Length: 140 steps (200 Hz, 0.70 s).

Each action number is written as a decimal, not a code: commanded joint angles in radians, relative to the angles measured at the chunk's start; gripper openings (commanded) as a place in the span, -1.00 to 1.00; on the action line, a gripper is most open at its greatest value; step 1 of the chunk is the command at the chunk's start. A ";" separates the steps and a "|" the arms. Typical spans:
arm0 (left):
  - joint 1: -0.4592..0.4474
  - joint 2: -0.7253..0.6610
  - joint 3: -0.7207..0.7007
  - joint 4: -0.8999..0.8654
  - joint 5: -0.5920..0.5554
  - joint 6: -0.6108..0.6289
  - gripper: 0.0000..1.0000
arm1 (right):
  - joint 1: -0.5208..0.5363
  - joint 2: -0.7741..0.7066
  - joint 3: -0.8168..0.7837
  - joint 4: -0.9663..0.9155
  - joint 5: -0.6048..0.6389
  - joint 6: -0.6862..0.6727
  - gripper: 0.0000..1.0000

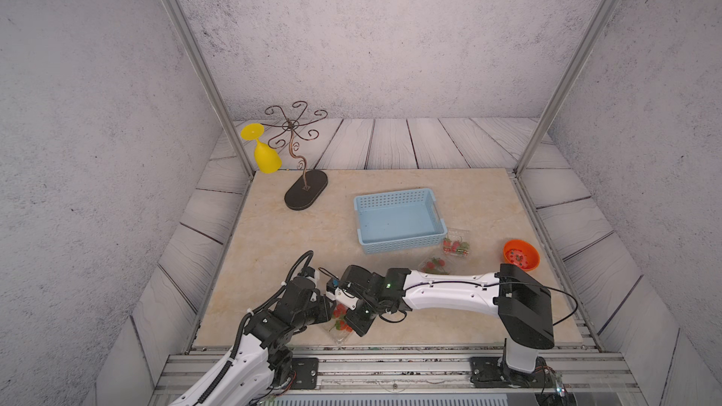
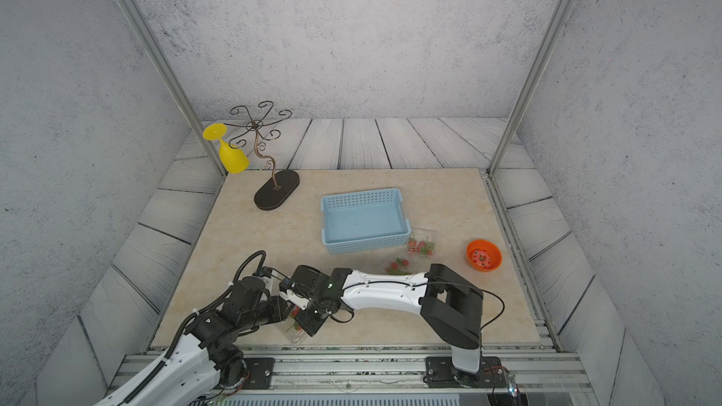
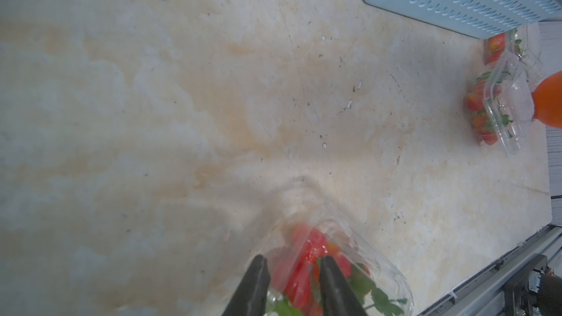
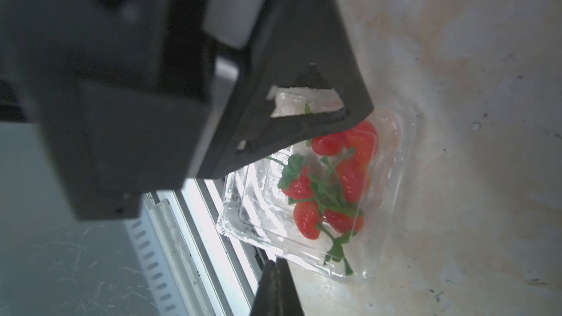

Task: Pack strawberries into containers
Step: Close the packing box at the center of the board.

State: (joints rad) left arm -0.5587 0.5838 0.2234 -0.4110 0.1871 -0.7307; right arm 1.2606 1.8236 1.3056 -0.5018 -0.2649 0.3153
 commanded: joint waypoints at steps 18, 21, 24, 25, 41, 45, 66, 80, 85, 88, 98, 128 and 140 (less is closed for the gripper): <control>-0.006 -0.037 -0.004 -0.074 -0.004 -0.011 -0.35 | 0.005 0.038 0.041 -0.020 -0.093 -0.022 -1.00; -0.006 -0.043 -0.005 -0.082 -0.007 -0.014 -0.35 | 0.005 0.041 0.046 -0.022 -0.100 -0.023 -1.00; -0.006 -0.050 -0.007 -0.086 -0.008 -0.015 -0.35 | 0.005 0.043 0.048 -0.024 -0.107 -0.022 -1.00; -0.006 -0.052 -0.008 -0.087 -0.009 -0.016 -0.35 | 0.005 0.044 0.049 -0.024 -0.109 -0.022 -1.00; -0.006 -0.090 -0.013 -0.108 -0.019 -0.029 -0.35 | 0.005 0.049 0.056 -0.028 -0.136 -0.012 -1.00; -0.006 -0.098 -0.013 -0.114 -0.022 -0.033 -0.35 | 0.005 0.050 0.057 -0.029 -0.137 -0.007 -1.00; -0.006 -0.126 -0.020 -0.130 -0.024 -0.044 -0.35 | 0.005 0.061 0.057 -0.037 -0.144 0.017 -1.00; -0.006 -0.125 -0.021 -0.127 -0.026 -0.045 -0.35 | 0.005 0.073 0.057 -0.047 -0.146 0.030 -1.00; -0.006 -0.122 -0.020 -0.124 -0.026 -0.045 -0.35 | 0.005 0.075 0.055 -0.045 -0.144 0.037 -1.00; -0.006 -0.119 -0.019 -0.123 -0.025 -0.045 -0.35 | 0.005 0.078 0.055 -0.044 -0.141 0.043 -1.00; -0.006 -0.107 -0.019 -0.115 -0.019 -0.040 -0.35 | 0.005 0.084 0.053 -0.046 -0.137 0.052 -1.00; -0.006 -0.081 -0.015 -0.116 -0.018 -0.035 -0.35 | 0.005 0.096 0.058 -0.061 -0.125 0.100 -1.00; -0.006 -0.082 -0.014 -0.123 -0.023 -0.040 -0.35 | 0.005 0.092 0.056 -0.051 -0.123 0.135 -1.00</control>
State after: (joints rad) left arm -0.5587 0.4950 0.2138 -0.5106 0.1745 -0.7609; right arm 1.2594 1.8812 1.3483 -0.5243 -0.3897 0.3817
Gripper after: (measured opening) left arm 0.327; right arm 0.043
